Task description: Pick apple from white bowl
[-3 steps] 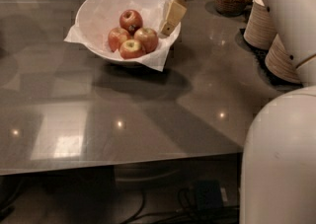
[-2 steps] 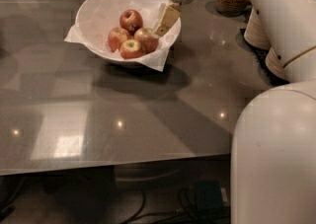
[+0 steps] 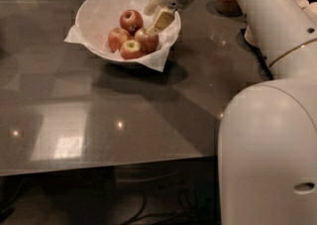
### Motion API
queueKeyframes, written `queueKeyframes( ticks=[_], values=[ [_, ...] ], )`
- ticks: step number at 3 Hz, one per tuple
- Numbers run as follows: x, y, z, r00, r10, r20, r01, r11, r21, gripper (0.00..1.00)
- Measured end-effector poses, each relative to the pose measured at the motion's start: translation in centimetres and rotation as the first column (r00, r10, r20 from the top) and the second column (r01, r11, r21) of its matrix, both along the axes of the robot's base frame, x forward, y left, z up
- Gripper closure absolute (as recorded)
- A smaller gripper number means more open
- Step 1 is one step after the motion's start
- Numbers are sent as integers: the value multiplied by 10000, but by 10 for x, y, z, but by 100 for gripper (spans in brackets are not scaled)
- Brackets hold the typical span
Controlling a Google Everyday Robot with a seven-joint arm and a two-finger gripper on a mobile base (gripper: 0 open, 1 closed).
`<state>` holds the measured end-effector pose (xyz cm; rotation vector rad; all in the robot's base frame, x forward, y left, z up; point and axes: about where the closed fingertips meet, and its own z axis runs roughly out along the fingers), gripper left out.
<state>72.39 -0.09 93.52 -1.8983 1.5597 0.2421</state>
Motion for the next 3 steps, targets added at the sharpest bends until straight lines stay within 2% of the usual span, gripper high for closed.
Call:
queueKeyframes(
  ticks=[1,3],
  values=[
    [3,1,-13,9997,60,-243,-64,9999,-141,50],
    [10,0,-37,9976,36,-694,-57,9996,-292,40]
  ],
)
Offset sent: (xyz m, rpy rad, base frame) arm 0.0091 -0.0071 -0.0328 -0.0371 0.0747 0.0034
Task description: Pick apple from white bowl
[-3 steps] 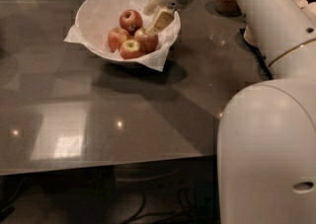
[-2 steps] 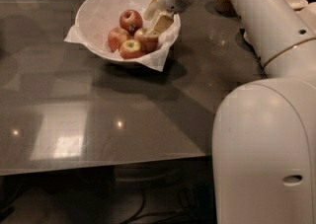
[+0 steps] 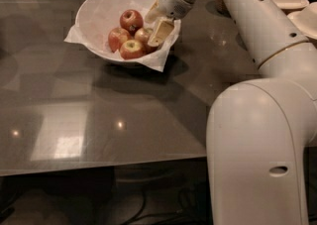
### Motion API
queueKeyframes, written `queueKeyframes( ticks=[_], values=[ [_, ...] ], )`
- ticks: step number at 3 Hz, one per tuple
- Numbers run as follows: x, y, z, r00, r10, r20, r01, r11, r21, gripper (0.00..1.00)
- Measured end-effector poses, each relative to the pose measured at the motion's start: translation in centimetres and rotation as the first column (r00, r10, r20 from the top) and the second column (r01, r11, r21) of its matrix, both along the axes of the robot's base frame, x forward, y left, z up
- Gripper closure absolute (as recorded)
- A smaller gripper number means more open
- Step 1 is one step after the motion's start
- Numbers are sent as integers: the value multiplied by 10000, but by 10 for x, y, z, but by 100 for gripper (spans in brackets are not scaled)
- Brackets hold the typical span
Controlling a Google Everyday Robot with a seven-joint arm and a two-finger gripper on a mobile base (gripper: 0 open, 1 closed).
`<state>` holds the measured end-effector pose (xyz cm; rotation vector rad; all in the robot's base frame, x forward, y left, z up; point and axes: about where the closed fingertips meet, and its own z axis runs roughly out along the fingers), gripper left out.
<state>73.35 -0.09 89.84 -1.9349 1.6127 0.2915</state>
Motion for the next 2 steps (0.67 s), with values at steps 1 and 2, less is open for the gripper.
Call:
queueKeyframes(
  ticks=[1,2],
  values=[
    [11,7,-24,9993,56,-382,-58,10000,-32,34],
    [11,10,-27,9989,98,-450,-98,10000,19,34]
  ],
)
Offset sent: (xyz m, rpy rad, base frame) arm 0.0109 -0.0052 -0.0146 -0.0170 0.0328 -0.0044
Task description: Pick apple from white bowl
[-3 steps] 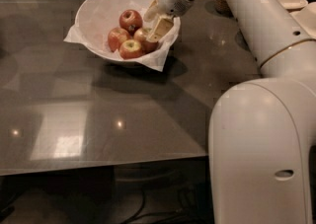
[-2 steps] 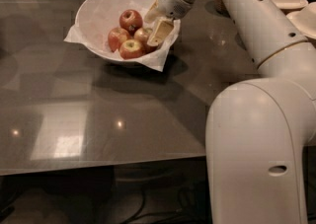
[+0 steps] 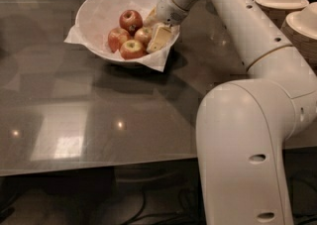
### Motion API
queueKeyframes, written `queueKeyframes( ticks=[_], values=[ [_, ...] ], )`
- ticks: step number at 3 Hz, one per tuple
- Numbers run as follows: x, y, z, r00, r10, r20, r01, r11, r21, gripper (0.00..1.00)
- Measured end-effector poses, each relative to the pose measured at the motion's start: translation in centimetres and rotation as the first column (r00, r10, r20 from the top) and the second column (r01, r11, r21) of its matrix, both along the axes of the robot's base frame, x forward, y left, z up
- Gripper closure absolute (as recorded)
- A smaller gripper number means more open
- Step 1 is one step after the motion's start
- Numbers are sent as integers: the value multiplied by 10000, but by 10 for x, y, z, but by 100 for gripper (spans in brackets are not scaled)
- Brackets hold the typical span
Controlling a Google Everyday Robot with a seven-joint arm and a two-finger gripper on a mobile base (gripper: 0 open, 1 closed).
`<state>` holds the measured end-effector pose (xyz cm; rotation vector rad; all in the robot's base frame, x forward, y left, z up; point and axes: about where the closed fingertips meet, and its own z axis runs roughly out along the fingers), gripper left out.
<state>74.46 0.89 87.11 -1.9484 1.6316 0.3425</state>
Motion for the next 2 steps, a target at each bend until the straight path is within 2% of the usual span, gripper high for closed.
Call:
queueKeyframes(
  ticks=[1,2],
  values=[
    [0,3,-4,10000,52,-84,-52,10000,43,36],
    [-1,5,-6,9999,88,-143,-87,9999,64,55]
  ],
)
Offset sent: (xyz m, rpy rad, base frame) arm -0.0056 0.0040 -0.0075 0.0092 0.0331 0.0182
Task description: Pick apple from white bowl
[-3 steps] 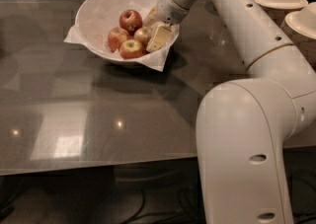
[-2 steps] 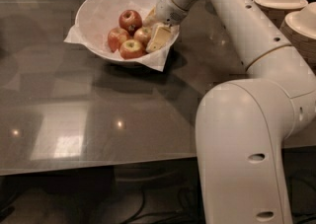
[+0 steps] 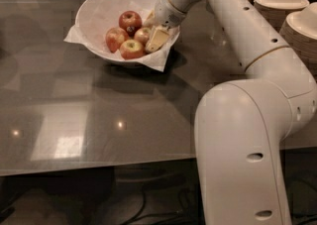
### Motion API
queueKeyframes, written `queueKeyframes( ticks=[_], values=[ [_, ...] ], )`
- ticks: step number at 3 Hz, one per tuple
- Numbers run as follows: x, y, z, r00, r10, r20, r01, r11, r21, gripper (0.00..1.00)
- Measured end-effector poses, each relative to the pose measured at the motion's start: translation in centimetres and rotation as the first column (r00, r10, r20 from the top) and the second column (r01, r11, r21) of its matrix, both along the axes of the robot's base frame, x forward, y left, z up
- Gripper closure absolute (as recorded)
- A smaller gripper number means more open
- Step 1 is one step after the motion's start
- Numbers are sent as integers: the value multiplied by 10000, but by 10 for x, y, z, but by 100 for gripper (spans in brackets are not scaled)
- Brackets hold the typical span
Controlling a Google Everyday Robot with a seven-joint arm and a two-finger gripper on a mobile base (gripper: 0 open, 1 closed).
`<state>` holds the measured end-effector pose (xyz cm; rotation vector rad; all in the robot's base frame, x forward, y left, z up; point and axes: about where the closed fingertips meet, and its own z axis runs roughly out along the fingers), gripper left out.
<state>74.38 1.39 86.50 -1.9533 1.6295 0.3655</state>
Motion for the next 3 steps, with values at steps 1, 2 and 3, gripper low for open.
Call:
queueKeyframes(
  ticks=[1,2,3],
  values=[
    [0,0,0,10000,11,-13,-11,10000,6,78],
    [-2,1,2,10000,56,-2,-56,10000,15,99],
    [-4,3,14,9996,196,188,-197,9998,47,100]
  ],
)
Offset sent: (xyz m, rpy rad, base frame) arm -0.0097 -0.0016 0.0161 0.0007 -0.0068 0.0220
